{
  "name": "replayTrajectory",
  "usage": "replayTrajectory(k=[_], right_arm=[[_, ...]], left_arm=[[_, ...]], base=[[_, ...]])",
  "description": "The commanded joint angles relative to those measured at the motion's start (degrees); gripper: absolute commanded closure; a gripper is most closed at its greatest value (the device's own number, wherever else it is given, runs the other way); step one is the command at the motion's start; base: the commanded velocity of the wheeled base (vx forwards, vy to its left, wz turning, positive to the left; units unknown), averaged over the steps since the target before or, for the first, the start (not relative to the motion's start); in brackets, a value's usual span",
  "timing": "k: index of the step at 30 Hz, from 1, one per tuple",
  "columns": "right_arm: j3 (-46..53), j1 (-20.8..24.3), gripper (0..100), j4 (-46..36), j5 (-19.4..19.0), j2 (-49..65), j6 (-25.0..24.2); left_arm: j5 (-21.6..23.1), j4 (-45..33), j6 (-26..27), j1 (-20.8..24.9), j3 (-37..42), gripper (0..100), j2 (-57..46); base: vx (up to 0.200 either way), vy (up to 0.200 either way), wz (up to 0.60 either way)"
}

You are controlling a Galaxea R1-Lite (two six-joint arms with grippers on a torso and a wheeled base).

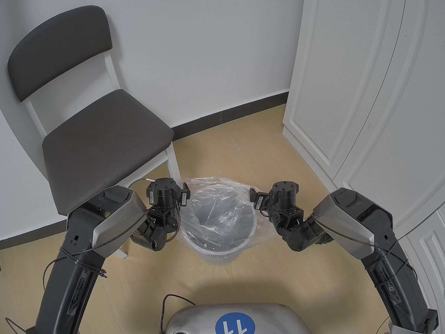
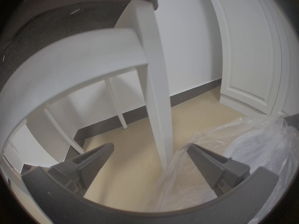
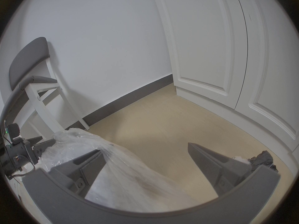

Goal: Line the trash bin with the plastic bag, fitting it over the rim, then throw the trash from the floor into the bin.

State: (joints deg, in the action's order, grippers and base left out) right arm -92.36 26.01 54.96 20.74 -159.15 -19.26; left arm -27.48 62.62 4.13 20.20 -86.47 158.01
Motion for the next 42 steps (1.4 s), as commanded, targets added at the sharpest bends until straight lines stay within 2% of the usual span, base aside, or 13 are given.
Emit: replayTrajectory(k=[1,18,23,34,39,42], right_arm=[[-2.0,-0.2,0,-0.1,0.0,-2.3,-0.3],[-4.1,-1.5,0,-2.7,0.0,-3.9,-0.6],[-4.3,-2.0,0,-6.0,0.0,-3.9,-0.7],[-4.3,-1.9,0,-5.6,0.0,-2.2,-1.7],[-5.1,-1.4,0,-5.8,0.0,-0.6,-5.6],[-6.9,-1.3,0,-5.8,0.1,-1.6,-6.1]], left_arm=[[-0.2,-0.2,0.0,-0.5,-1.2,0,1.9],[-1.0,-4.1,-0.1,-0.9,-0.5,0,2.2],[-2.4,-6.2,0.0,-1.0,1.9,0,1.3],[-2.4,-6.7,-0.2,-1.0,4.3,0,-0.4],[-2.4,-7.1,-1.4,-1.8,3.7,0,-1.9],[-2.4,-7.4,-1.4,-2.7,2.4,0,-1.7]], base=[[0.0,0.0,0.0],[0.0,0.0,0.0],[0.0,0.0,0.0],[0.0,0.0,0.0],[0.0,0.0,0.0],[0.0,0.0,0.0]])
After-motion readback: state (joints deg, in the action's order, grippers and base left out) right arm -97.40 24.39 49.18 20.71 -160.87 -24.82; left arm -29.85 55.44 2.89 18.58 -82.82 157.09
